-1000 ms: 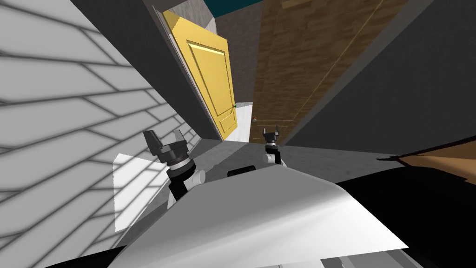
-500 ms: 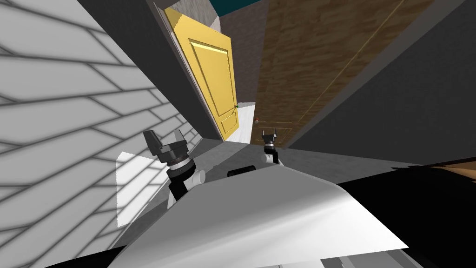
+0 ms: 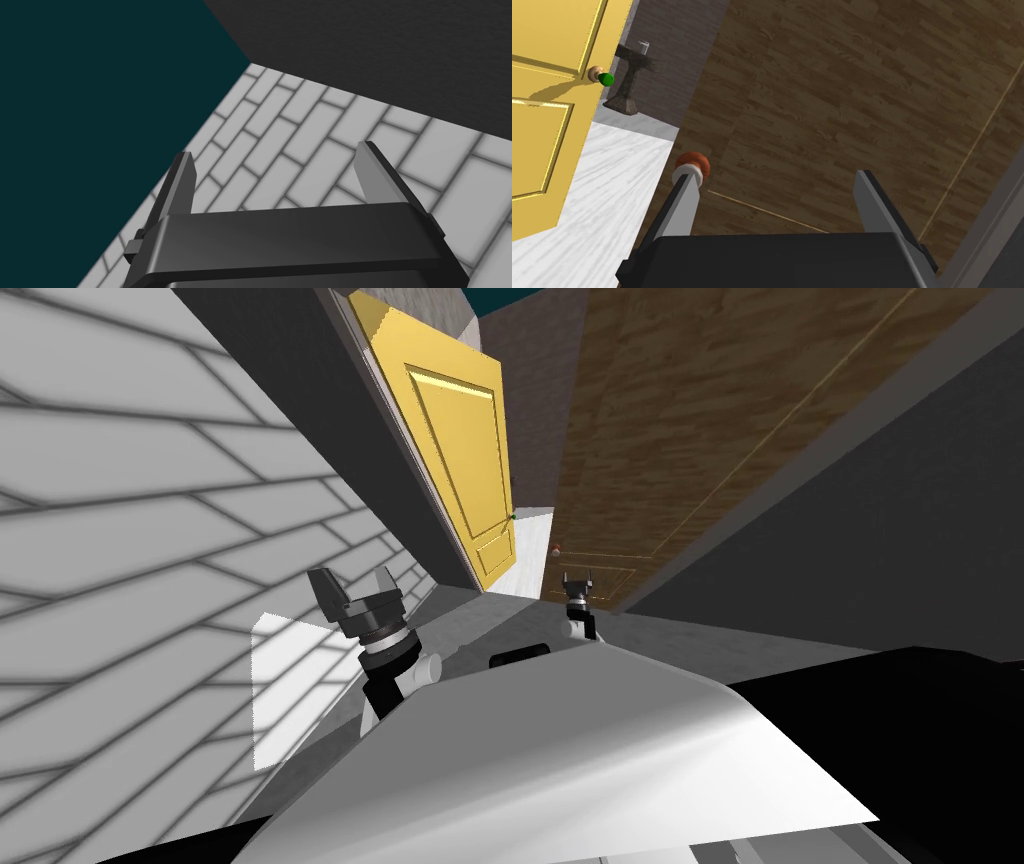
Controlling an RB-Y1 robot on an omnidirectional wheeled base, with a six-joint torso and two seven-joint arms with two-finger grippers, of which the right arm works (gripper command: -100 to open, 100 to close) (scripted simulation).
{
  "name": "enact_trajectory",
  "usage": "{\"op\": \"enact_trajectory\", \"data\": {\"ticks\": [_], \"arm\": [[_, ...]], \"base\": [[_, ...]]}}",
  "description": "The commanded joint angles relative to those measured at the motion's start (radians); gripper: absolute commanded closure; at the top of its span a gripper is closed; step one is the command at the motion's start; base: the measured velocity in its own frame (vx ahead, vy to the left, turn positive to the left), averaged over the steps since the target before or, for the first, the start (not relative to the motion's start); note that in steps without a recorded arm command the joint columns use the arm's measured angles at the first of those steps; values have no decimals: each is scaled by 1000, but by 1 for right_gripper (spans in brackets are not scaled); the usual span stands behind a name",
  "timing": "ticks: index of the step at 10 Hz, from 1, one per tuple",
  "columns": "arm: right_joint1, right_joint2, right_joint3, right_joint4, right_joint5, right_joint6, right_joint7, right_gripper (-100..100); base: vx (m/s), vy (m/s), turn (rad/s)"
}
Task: Push the door open
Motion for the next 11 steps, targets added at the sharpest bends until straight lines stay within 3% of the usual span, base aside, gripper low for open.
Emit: {"op": "enact_trajectory", "data": {"ticks": [1,8,9,11], "arm": [[-14,2,2,48,-18,-15,-33,-100],[-77,16,2,236,-102,-54,-160,-100],[-77,16,2,236,-102,-54,-160,-100],[-94,21,2,285,-123,-64,-193,-100]], "base": [[56,-34,99],[89,-57,77],[58,-24,23],[50,-35,52]]}}
